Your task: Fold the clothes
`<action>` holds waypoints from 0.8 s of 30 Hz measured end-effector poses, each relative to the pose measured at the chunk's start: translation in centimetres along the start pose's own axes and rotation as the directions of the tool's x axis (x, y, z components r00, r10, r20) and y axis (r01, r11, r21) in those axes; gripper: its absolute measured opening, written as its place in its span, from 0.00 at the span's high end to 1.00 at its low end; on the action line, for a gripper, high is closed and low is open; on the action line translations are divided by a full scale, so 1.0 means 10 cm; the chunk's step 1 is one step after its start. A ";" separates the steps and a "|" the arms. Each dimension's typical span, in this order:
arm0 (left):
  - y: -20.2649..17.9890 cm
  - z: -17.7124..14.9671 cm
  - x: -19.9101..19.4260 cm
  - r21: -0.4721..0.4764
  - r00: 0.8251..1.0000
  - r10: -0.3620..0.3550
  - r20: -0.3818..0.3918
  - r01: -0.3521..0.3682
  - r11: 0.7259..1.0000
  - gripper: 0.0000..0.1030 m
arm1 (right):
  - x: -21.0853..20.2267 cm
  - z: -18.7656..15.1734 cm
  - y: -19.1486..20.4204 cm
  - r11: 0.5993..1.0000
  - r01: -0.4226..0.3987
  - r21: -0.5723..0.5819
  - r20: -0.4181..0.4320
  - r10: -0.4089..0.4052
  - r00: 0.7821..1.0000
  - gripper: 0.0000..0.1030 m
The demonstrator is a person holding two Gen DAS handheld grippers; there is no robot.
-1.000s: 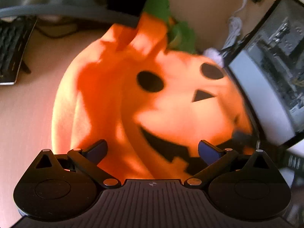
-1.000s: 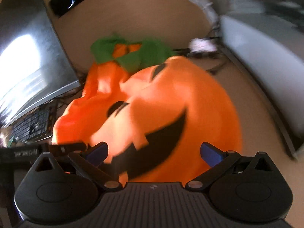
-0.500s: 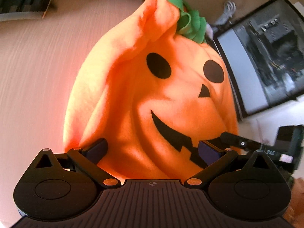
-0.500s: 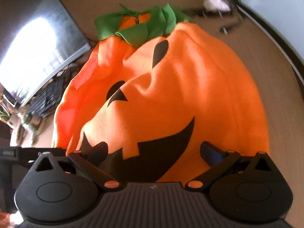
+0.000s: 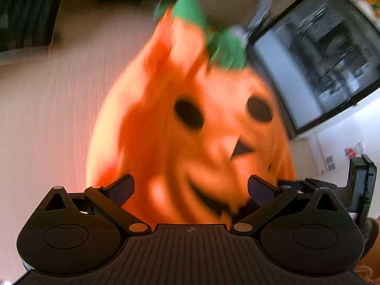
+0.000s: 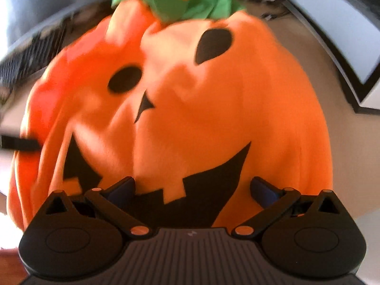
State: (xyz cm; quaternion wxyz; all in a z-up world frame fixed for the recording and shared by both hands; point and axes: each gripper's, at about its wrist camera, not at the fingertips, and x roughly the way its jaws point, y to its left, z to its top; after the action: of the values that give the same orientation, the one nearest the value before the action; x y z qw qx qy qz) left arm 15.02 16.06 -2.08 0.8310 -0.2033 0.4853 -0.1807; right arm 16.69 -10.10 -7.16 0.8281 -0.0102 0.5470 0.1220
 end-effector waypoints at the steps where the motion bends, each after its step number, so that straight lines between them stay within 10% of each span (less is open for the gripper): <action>1: -0.04 0.08 -0.07 0.016 0.999 0.000 0.043 -0.001 1.000 0.00 | -0.09 0.06 -0.02 0.999 -0.023 -0.024 0.002 0.023 1.000 0.00; 6: -0.28 0.67 -0.13 0.069 0.977 0.014 0.213 -0.029 0.997 0.00 | -0.59 0.78 -0.06 0.968 0.048 -0.248 0.223 0.009 0.975 0.00; 12: -0.51 1.05 0.25 0.103 0.938 0.177 0.298 -0.216 0.971 0.00 | -0.38 1.87 -0.49 0.991 0.055 -0.122 0.411 0.000 0.912 0.03; 16: -0.46 1.13 0.53 0.098 0.908 0.306 0.286 -0.346 0.933 0.00 | -0.06 2.32 -0.49 0.973 0.078 -0.215 0.440 0.026 0.898 0.19; 20: -0.44 1.14 0.62 0.052 0.918 0.273 0.289 -0.300 0.953 0.00 | 0.33 2.55 -0.45 0.943 0.065 -0.327 0.400 0.076 0.914 0.52; 24: -0.67 1.20 0.68 0.133 0.908 0.220 0.358 -0.282 0.950 0.00 | 0.41 2.60 -0.61 0.962 0.003 -0.272 0.392 0.108 0.914 0.55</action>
State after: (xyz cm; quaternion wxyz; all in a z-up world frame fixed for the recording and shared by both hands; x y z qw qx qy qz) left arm 28.07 8.88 1.71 0.9332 -0.0902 0.3389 -0.0779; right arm 42.95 -11.29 -1.14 0.9104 -0.0813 0.3433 0.2161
